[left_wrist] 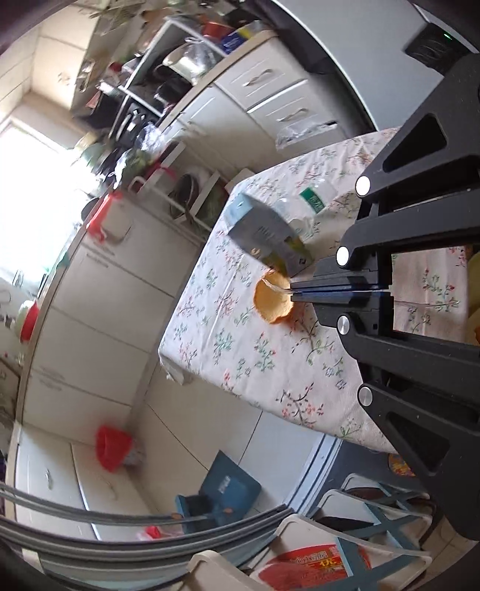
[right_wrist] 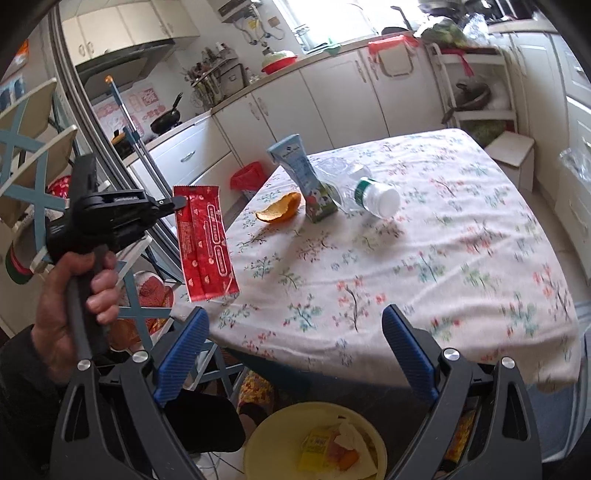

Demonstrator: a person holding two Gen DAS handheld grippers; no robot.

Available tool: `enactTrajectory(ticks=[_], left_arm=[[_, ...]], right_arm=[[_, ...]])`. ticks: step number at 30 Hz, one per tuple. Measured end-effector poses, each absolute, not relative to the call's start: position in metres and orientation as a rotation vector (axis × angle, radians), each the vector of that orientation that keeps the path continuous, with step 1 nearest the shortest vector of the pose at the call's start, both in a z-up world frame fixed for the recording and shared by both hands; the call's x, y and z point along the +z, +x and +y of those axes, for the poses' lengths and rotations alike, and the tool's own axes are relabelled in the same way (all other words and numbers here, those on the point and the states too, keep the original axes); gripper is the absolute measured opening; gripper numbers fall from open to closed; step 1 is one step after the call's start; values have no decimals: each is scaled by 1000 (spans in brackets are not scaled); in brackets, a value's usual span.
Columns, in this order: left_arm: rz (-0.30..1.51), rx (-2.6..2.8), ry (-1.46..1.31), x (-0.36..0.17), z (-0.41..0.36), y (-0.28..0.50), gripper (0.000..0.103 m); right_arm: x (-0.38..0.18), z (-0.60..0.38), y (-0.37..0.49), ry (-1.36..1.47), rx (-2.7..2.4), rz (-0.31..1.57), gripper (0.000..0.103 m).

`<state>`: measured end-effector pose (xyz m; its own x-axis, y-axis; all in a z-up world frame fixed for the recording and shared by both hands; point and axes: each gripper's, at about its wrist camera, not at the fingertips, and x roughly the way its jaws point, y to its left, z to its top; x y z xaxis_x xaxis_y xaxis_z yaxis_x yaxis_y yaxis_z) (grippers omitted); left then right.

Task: Collect trash
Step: 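Close the left gripper on the red packet and lift it, then grasp the blue-and-white milk carton with the right gripper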

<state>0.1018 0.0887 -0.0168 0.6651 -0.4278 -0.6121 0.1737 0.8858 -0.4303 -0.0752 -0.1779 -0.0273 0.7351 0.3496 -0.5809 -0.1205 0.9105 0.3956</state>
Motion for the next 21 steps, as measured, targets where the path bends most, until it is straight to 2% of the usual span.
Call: enactTrajectory(ticks=[13,21], left_arm=[[791,-371,-381,-24,90,103,0],[805,-358,-397,-29,96,111,0]], right_arm=[[0,-161,25,156,271,687,91],[-8,-147,85,98,270,686,91]])
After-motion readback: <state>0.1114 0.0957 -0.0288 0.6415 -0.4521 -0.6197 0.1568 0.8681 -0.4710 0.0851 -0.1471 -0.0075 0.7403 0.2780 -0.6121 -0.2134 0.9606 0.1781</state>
